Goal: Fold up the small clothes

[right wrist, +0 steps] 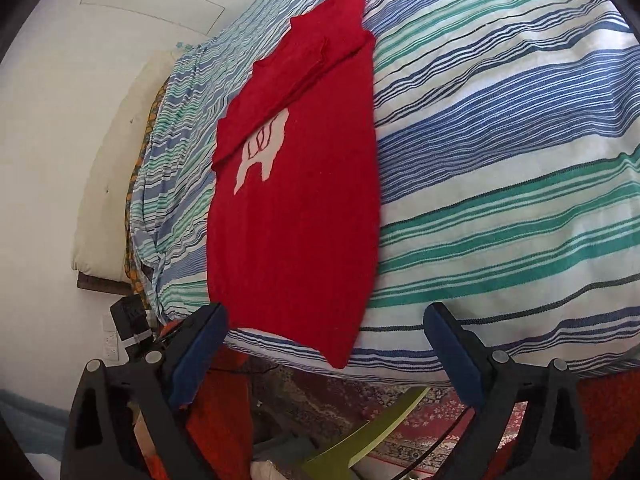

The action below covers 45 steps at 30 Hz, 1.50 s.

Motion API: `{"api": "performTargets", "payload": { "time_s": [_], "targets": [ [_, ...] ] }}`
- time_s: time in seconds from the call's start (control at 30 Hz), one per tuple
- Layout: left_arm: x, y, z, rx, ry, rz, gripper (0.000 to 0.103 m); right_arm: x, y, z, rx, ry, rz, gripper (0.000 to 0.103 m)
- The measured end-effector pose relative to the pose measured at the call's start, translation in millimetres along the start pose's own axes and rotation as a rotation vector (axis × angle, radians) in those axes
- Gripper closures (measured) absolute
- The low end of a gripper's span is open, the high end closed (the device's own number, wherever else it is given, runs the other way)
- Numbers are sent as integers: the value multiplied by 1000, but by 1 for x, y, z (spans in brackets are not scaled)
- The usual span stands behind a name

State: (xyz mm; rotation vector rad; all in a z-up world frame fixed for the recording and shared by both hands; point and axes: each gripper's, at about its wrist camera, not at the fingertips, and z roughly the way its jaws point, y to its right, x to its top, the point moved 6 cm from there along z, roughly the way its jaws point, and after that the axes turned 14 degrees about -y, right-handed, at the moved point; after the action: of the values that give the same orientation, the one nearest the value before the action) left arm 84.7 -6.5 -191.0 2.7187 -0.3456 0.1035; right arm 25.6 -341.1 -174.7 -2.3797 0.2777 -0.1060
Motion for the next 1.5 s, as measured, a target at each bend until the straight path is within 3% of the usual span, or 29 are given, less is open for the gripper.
{"api": "performTargets", "payload": {
  "time_s": [0.1,0.13,0.2,0.23,0.27,0.3,0.37,0.6,0.77,1.03,1.23,1.4,1.43,1.47,1.5],
  "targets": [
    [1,4,9,-29,-21,2,22,-2,-4,17,35,-36,-15,14],
    [2,6,12,-38,-28,8,28,-2,-6,24,32,-48,-15,16],
    [2,10,18,-41,-53,25,53,-2,-10,40,20,-92,-30,30],
    [1,9,20,-37,-65,24,78,-4,-13,47,4,-114,-46,35],
    [0,7,20,-45,-76,13,97,-5,-16,52,-28,-127,-70,46],
    [-2,5,19,-67,-77,-7,97,-7,-20,55,-58,-131,-98,69],
    [-5,0,10,-99,-59,-37,99,-8,-23,55,-102,-117,-132,97],
    [9,10,-30,-205,30,-64,100,0,-49,24,-121,14,-212,98],
    [74,11,-55,-224,109,-80,100,41,-76,-2,-151,141,-263,98],
    [217,7,-65,-104,169,-87,100,164,-106,-25,-190,280,-269,98],
    [309,-2,-43,-9,168,-111,100,268,-118,-14,-255,304,-271,98],
    [366,-15,-22,51,170,-153,97,337,-104,3,-326,304,-264,98],
    [374,-20,-17,69,163,-171,91,348,-101,6,-336,308,-263,98],
    [382,-27,-12,87,152,-196,77,358,-97,10,-343,309,-259,96],
    [386,-34,-10,101,146,-222,73,366,-92,14,-349,308,-244,92]
  ]
}}
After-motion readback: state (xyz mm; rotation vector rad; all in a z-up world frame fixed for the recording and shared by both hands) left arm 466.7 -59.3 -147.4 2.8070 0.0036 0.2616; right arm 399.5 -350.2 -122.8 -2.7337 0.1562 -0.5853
